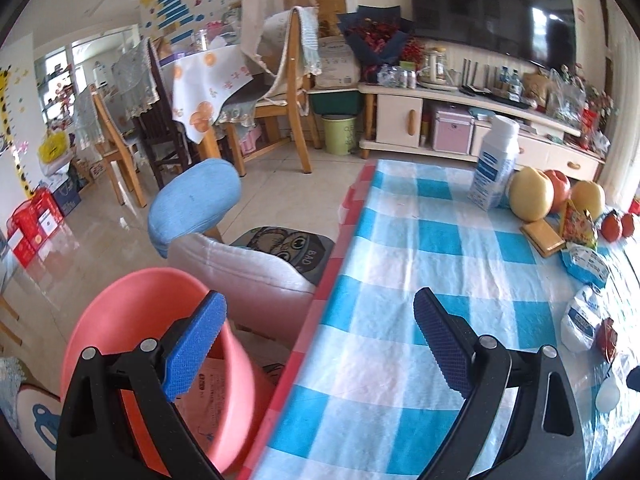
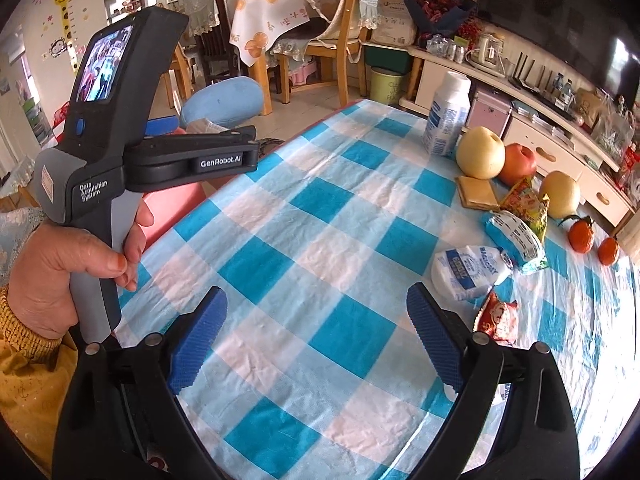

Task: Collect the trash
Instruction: 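Move both open tools from the bucket back over the table, then grasp the white MAGICDAY milk bag with the left tool while the right tool grasps the blue-white snack bag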

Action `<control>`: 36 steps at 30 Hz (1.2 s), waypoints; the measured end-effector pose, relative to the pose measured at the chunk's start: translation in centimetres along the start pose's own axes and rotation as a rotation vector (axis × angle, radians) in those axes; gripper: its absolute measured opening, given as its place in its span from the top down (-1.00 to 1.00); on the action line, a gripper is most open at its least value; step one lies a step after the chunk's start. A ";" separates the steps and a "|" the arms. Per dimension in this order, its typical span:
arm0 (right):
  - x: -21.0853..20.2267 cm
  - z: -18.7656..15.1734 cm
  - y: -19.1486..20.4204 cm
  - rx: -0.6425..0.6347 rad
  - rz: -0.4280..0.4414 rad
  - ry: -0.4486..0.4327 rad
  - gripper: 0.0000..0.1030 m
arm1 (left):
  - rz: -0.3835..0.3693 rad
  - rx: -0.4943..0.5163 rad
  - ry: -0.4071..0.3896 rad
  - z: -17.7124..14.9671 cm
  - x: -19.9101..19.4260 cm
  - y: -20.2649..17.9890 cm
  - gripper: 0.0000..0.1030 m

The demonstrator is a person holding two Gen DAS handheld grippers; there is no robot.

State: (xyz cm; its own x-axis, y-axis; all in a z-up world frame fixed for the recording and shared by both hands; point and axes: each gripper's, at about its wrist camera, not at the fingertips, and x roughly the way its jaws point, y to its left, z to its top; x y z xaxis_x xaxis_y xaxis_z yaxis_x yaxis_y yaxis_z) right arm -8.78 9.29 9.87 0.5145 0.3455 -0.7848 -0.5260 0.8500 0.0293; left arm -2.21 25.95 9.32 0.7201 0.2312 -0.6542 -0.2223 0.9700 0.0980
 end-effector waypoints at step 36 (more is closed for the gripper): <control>-4.0 -0.9 -24.5 0.501 -0.115 -0.099 -0.79 | -0.508 0.326 0.030 -2.6 -1.1 -16.8 -0.82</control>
State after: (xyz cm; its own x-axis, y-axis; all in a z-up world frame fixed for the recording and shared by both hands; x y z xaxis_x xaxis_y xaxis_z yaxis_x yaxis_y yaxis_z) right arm 1.48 -13.28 11.74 0.6240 0.2543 -0.7389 -0.0864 0.9622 0.2582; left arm -0.99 9.17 6.41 0.6636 -0.2652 -0.6995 0.3615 0.9323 -0.0105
